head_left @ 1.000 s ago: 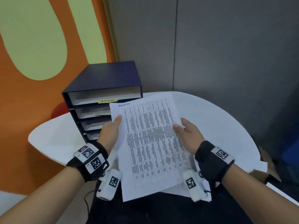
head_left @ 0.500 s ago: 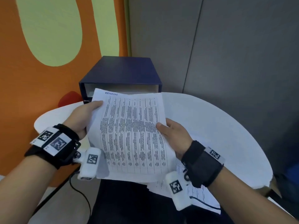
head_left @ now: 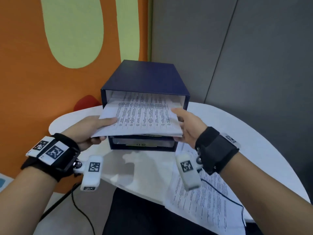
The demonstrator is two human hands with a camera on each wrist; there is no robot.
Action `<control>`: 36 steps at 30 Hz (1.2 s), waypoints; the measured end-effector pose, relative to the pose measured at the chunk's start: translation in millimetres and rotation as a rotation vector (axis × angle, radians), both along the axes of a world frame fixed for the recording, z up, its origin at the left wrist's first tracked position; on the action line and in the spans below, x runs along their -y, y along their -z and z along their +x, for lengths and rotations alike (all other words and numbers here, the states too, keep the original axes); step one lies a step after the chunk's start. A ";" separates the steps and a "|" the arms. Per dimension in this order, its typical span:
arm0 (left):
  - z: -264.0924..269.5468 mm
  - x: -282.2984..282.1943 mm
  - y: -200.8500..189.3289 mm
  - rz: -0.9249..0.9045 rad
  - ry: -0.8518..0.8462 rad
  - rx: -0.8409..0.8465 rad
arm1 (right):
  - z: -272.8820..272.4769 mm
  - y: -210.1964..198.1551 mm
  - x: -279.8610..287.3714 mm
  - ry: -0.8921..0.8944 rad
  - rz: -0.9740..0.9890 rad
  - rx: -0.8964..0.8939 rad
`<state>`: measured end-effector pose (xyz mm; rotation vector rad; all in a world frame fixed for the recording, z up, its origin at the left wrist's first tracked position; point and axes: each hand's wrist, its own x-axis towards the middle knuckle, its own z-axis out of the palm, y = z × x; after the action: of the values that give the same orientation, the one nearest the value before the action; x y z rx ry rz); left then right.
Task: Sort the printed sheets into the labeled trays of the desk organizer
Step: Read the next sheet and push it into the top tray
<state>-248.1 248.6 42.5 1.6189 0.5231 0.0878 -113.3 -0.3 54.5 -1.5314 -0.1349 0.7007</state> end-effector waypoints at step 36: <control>39.7 123.3 52.4 -0.209 0.105 -0.033 | 17.9 62.2 133.8 0.479 0.161 -0.007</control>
<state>-208.4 125.4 -9.9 1.4420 0.4561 -0.0701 -95.3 -134.1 -7.7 -1.3364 0.1745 0.3049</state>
